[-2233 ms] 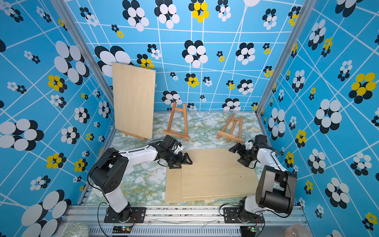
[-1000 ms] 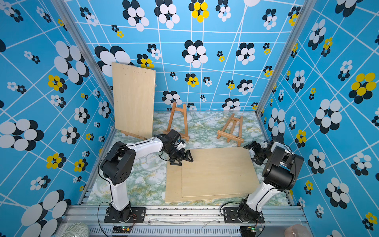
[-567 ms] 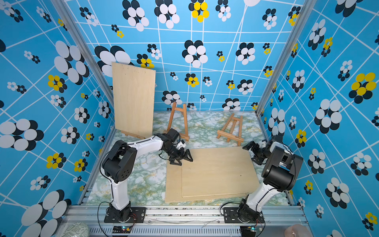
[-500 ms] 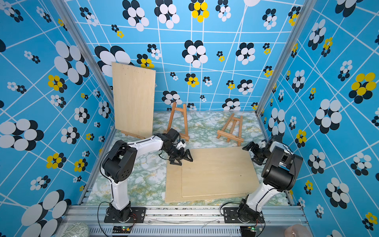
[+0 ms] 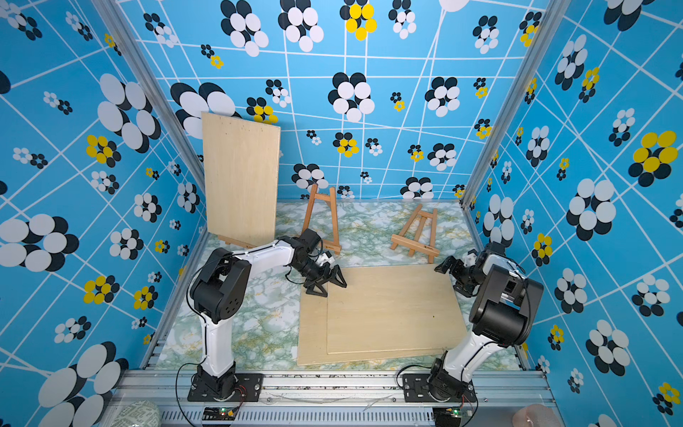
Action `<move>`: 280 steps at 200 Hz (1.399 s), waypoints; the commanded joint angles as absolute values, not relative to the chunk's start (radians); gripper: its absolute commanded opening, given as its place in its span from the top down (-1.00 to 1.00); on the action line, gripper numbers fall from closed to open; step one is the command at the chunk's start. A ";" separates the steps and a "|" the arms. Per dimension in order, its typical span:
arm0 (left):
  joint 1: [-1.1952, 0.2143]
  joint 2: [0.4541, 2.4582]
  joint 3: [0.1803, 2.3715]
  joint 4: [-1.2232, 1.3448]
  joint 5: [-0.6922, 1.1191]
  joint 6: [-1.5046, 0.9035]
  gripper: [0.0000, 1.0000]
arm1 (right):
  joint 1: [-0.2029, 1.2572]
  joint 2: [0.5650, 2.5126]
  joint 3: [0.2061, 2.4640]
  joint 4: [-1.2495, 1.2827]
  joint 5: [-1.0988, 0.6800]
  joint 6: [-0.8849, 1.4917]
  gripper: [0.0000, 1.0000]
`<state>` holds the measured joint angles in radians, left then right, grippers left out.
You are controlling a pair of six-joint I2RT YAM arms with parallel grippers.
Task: Assemble the easel
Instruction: Pick up the drawing board.
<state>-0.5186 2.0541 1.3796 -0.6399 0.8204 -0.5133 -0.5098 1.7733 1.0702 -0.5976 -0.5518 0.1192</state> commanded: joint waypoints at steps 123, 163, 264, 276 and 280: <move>-0.476 2.255 1.452 -0.528 0.527 -0.453 -0.98 | -0.336 1.585 0.929 -0.601 -0.930 0.292 -0.91; -0.474 2.247 1.450 -0.526 0.529 -0.453 -0.98 | -0.328 1.487 0.852 -0.555 -0.979 0.369 -0.91; -0.437 2.192 1.373 -0.460 0.591 -0.460 -0.98 | -0.299 1.167 0.704 -0.449 -1.088 0.601 -0.89; -0.433 2.186 1.365 -0.453 0.602 -0.460 -0.98 | -0.293 1.140 0.685 -0.428 -1.101 0.632 -0.89; -0.431 2.184 1.363 -0.453 0.605 -0.457 -0.98 | -0.293 1.132 0.681 -0.428 -1.105 0.637 -0.89</move>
<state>-0.3962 2.0518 1.4441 -0.6582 0.6083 -0.5034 -0.3927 1.1759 0.7380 -0.3252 -0.7101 0.4862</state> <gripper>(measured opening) 0.988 0.944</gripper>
